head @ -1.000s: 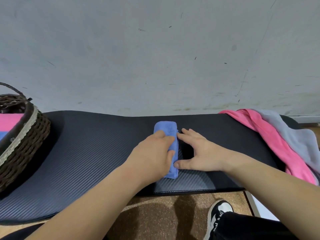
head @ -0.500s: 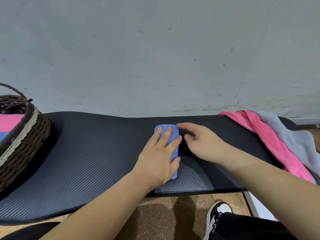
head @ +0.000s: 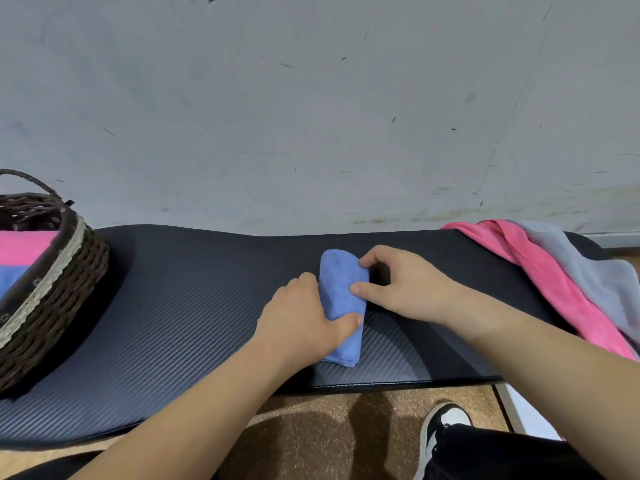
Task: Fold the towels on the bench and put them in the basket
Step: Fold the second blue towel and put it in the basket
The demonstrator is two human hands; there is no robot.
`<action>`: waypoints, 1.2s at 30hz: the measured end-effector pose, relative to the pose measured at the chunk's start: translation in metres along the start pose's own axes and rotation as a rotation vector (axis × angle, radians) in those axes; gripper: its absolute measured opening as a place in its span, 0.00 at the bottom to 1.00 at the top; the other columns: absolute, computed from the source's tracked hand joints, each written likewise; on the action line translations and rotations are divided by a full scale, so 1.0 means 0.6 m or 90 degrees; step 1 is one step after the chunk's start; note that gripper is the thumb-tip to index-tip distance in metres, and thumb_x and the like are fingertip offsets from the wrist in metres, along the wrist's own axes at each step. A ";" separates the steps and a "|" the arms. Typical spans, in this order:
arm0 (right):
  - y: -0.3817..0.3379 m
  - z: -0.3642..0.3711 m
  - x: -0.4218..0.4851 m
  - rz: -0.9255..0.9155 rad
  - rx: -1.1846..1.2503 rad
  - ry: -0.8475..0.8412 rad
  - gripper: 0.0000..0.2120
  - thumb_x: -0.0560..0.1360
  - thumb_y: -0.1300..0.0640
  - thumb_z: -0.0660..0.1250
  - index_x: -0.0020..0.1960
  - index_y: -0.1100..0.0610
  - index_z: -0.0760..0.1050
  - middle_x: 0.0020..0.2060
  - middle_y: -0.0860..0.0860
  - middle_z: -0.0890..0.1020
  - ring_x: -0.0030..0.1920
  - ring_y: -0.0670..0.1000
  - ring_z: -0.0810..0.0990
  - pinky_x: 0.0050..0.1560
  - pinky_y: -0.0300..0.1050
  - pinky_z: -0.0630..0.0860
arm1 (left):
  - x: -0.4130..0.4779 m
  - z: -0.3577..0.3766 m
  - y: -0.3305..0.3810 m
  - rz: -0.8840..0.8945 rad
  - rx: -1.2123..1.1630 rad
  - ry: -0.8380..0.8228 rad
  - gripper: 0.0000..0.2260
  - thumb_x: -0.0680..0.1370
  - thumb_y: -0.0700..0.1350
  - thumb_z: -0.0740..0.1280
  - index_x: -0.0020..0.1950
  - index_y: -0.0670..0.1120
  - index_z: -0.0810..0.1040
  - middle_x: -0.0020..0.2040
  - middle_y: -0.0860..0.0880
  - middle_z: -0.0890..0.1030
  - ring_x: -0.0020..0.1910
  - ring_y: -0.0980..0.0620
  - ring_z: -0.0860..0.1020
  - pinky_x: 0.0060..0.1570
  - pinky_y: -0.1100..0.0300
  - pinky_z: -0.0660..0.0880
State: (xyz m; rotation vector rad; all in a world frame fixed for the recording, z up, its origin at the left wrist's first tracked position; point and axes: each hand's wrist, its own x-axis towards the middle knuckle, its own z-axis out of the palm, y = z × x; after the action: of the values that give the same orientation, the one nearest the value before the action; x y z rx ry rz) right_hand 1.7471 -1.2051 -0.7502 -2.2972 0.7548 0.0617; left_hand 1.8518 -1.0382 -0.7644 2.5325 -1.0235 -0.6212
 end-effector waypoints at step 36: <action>-0.507 0.208 -0.038 -0.155 0.255 -0.001 0.19 0.77 0.58 0.68 0.65 0.46 0.70 0.53 0.52 0.80 0.49 0.56 0.83 0.45 0.51 0.84 | -0.251 -0.422 -0.399 0.005 -0.389 0.322 0.19 0.74 0.42 0.77 0.62 0.54 0.77 0.56 0.54 0.84 0.53 0.52 0.84 0.54 0.53 0.81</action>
State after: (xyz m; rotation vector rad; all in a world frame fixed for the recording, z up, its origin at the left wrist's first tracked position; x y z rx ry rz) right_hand 1.9116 -0.9371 -0.6511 -1.9846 0.4346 -0.1840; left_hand 2.0200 -0.7305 -0.6199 1.9827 -0.5510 -0.2129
